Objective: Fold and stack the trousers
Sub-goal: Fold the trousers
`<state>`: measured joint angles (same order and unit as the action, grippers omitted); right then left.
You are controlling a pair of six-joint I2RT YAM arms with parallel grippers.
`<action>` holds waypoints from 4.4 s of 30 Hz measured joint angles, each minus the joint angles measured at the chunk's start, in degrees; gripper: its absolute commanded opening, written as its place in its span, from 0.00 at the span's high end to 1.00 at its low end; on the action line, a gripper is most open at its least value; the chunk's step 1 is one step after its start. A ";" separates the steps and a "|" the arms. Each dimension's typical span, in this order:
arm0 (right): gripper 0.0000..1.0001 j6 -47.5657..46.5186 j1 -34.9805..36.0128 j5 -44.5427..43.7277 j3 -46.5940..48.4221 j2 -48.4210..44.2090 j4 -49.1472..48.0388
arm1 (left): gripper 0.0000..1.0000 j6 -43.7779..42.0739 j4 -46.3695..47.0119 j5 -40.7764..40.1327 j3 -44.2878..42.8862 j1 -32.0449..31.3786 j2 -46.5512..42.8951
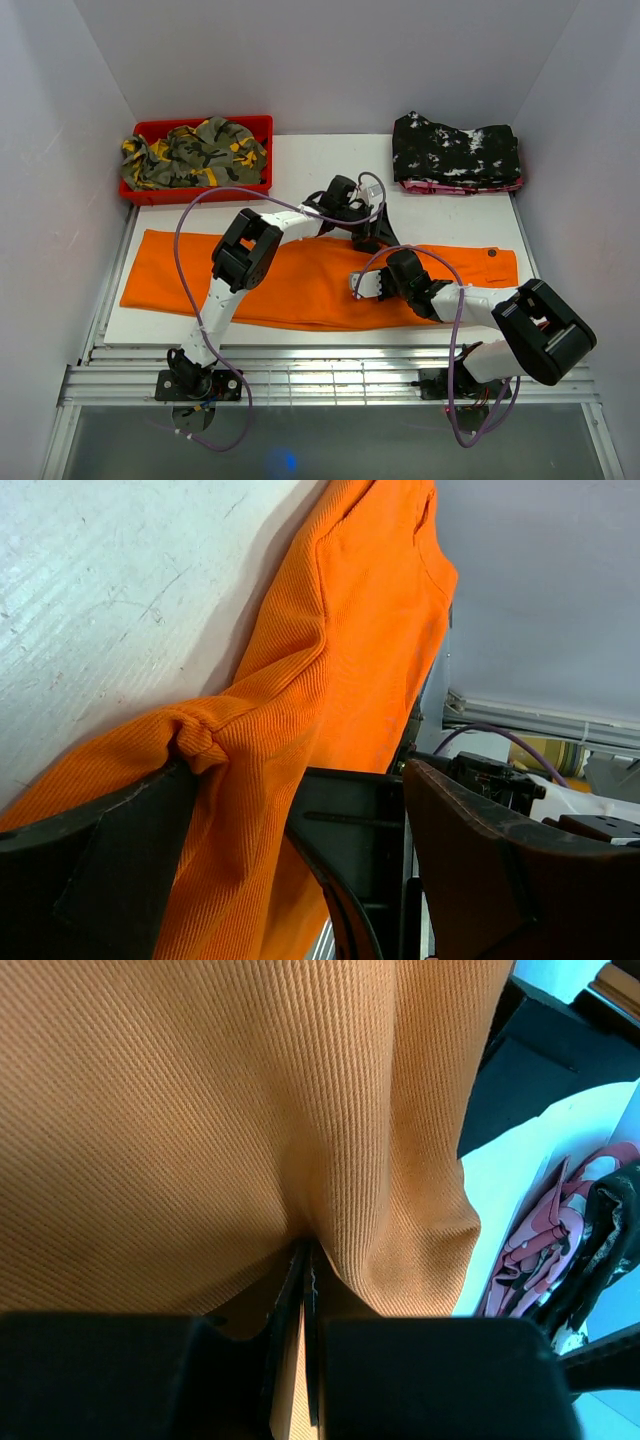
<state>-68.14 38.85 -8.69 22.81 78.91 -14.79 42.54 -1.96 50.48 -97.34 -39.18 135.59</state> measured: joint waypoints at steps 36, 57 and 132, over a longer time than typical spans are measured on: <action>0.56 12.68 -8.50 3.74 21.20 -0.46 22.34 | 0.02 -17.07 -5.16 -10.71 -8.22 23.56 -7.41; 0.91 25.90 -25.05 33.44 56.61 35.98 63.52 | 0.35 -54.42 -47.76 -20.83 34.97 53.75 -40.04; 0.46 16.81 -52.09 26.75 64.74 27.74 85.18 | 1.00 -58.07 -63.54 -22.75 2.14 57.64 -37.53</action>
<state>-51.33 -13.23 18.06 87.55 106.65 70.39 -15.53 -65.49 27.73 -95.20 18.46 98.06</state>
